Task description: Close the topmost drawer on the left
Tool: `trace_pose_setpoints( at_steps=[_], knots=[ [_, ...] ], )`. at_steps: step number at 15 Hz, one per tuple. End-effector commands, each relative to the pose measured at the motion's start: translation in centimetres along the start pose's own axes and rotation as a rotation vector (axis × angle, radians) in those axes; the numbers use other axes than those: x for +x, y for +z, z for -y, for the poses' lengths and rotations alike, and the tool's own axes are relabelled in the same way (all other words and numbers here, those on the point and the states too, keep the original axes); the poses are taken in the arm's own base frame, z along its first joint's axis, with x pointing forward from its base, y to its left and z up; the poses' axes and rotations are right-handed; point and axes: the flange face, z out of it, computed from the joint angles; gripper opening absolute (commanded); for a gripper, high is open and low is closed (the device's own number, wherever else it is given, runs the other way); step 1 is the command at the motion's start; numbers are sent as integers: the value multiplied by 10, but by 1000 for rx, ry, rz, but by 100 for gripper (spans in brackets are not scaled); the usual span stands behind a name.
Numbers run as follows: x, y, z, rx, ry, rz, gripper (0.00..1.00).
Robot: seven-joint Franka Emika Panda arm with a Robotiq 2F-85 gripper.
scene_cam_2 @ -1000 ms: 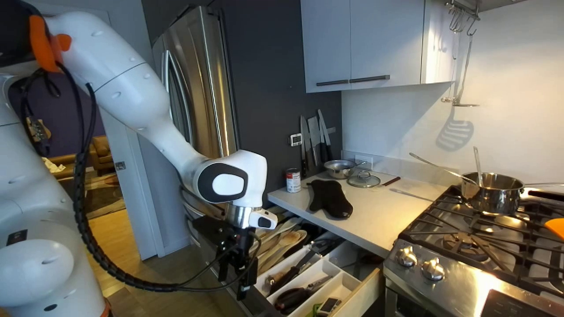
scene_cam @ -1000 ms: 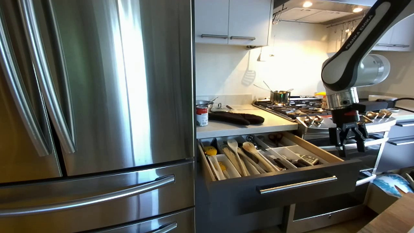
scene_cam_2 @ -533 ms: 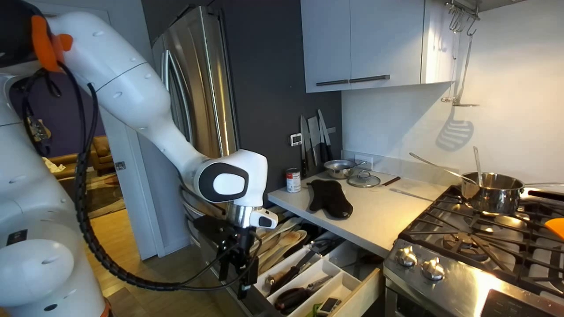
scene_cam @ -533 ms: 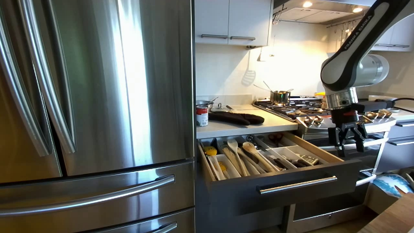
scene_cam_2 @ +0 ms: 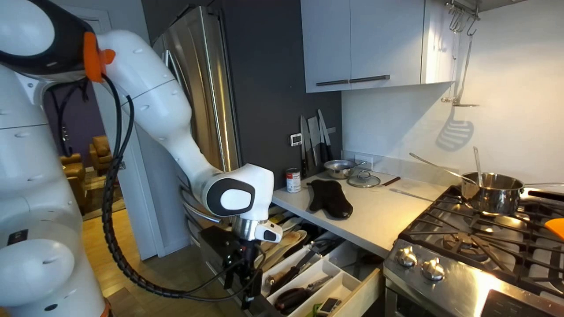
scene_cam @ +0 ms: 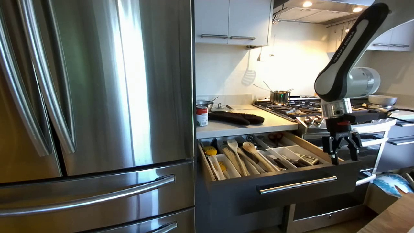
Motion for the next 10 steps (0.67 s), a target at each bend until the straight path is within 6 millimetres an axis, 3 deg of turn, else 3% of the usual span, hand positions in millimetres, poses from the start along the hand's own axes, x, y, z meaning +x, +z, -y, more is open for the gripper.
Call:
trace_pose_setpoints(
  at_steps=[1,10],
  knots=[
    [19,18,-3,31,26,-11,100],
    [52,43,-4,61,45,-43,100]
  ],
)
